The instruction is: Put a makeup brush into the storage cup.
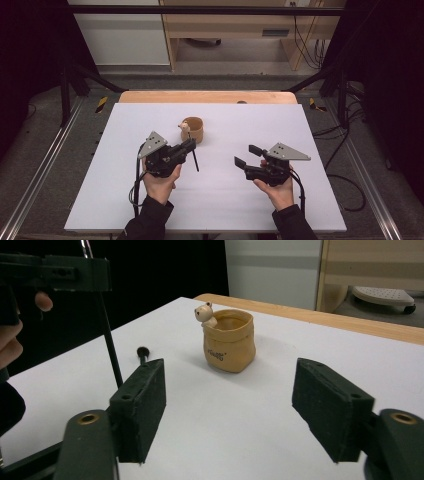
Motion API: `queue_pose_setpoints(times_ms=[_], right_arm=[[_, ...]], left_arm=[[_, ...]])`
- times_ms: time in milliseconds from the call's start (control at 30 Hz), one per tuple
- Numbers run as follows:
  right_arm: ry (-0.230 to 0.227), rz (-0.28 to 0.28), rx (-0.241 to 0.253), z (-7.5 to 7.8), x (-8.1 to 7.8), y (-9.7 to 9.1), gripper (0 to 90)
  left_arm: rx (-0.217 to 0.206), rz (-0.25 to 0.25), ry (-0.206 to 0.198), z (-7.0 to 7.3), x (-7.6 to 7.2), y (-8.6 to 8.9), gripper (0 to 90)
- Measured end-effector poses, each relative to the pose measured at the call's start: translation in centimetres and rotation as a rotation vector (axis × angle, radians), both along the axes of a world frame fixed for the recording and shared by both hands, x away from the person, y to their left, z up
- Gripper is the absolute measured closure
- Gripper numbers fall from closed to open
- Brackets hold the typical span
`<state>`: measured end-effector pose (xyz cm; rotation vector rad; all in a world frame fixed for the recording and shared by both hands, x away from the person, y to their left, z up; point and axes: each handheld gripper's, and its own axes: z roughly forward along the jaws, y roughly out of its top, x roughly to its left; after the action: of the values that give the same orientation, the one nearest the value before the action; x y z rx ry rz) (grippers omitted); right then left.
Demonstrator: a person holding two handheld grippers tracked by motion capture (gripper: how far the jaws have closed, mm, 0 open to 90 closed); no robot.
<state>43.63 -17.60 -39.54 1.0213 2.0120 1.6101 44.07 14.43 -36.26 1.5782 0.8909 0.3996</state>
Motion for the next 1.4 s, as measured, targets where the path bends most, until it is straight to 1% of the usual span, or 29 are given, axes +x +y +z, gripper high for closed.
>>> queue_pose_setpoints(times_ms=[33,133,233,367,400,533,700,867,1000,1100,1167,1400], right_arm=[[0.007,-0.004,0.000,0.0,0.0,-0.1,27.1],[0.004,-0.015,-0.017,-0.1,0.0,-0.3,22.2],[0.013,-0.024,-0.030,-0.1,0.0,-0.7,17.3],[0.025,-0.036,-0.043,-0.3,-0.1,-1.3,13.7],[0.025,-0.040,-0.044,-0.4,-0.2,-1.5,13.0],[0.032,-0.047,-0.052,-0.6,-0.2,-2.1,10.7],[0.037,-0.061,-0.056,-0.6,-0.3,-2.7,9.2],[0.033,-0.074,-0.067,-0.6,-0.6,-3.4,8.4],[0.032,-0.086,-0.068,-0.6,-0.8,-4.2,8.0],[0.040,-0.097,-0.066,-0.7,-1.0,-4.6,7.9],[0.037,-0.098,-0.075,-0.8,-1.1,-4.9,7.8],[0.040,-0.106,-0.075,-1.0,-1.3,-5.6,7.7]], left_arm=[[0.001,0.003,-0.001,0.1,0.0,0.1,85.1],[0.008,0.013,-0.011,0.4,0.1,0.5,85.1],[0.010,0.023,-0.019,0.8,0.3,1.0,85.0],[0.021,0.035,-0.029,1.1,0.6,1.6,85.1],[0.024,0.045,-0.034,1.2,0.6,1.6,85.0],[0.031,0.057,-0.031,1.4,1.2,2.0,85.0],[0.042,0.068,-0.037,1.9,1.8,2.2,85.0],[0.060,0.075,-0.058,2.6,2.4,2.4,85.0],[0.074,0.083,-0.066,3.1,2.8,2.6,85.0],[0.079,0.089,-0.072,3.5,3.1,2.7,85.0],[0.083,0.091,-0.075,3.7,3.3,2.7,85.0],[0.094,0.091,-0.085,4.2,3.9,2.5,85.0]])
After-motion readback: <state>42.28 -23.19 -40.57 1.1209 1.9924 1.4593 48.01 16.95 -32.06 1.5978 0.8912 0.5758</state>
